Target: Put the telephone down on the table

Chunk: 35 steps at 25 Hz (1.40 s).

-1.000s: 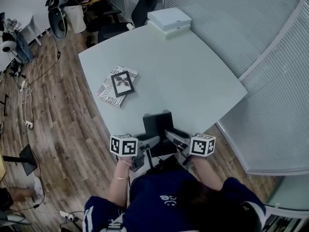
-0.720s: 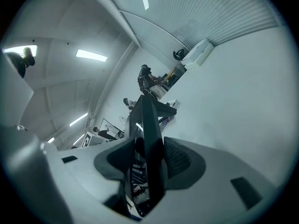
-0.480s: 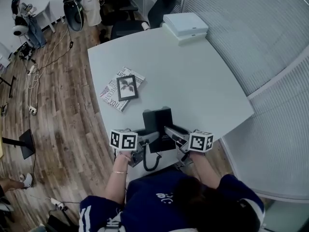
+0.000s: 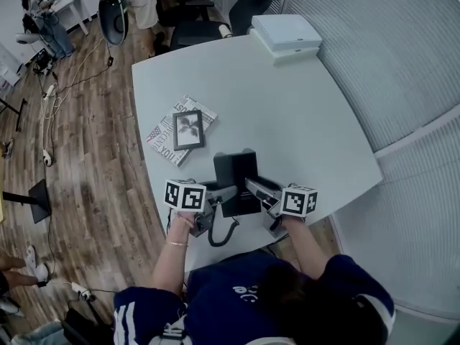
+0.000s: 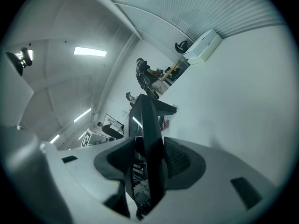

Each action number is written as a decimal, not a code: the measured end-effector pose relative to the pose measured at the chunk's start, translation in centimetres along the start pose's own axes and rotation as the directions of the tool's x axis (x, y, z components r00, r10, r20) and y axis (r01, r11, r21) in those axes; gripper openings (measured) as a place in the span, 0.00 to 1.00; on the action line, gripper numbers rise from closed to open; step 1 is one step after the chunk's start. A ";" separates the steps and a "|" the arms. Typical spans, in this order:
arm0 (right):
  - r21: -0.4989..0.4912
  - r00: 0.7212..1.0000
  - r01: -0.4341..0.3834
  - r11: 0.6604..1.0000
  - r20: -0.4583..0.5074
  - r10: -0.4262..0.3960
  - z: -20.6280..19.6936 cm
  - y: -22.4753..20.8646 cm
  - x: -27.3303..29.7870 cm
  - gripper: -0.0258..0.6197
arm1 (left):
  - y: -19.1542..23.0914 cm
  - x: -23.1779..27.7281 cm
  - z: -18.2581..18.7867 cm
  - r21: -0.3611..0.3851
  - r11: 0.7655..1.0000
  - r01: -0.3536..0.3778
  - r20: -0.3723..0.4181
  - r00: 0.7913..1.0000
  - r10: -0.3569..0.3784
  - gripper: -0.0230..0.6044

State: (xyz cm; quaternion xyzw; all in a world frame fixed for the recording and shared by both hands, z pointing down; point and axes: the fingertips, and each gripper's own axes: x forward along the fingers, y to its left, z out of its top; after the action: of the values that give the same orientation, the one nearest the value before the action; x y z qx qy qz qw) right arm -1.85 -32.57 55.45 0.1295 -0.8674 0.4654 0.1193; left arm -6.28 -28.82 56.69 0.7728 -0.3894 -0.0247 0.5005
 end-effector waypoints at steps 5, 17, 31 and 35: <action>0.030 1.000 0.011 1.000 -0.020 -0.010 1.0 -2.5 1.3 0.35 | 1.7 1.6 1.3 -0.034 0.999 -0.003 -0.009 1.000 0.003 0.34; 0.061 0.999 0.008 0.998 -0.047 -0.006 4.2 -8.2 5.5 0.35 | 7.0 5.0 5.1 -0.071 0.997 -0.031 -0.001 1.000 0.031 0.34; 0.108 0.999 0.032 0.994 -0.033 -0.029 5.8 -11.1 7.4 0.35 | 10.2 7.4 6.8 -0.091 0.995 -0.038 -0.022 0.999 0.037 0.34; 0.110 0.998 0.038 0.993 -0.043 -0.034 5.6 -11.7 7.9 0.35 | 10.9 7.6 6.7 -0.095 0.994 -0.045 -0.028 0.999 0.043 0.34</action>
State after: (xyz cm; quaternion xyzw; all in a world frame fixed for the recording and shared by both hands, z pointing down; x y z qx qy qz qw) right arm -5.83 -44.44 64.14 0.1419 -0.8351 0.5132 0.1382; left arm -10.15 -40.82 64.70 0.7394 -0.3982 -0.0224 0.5425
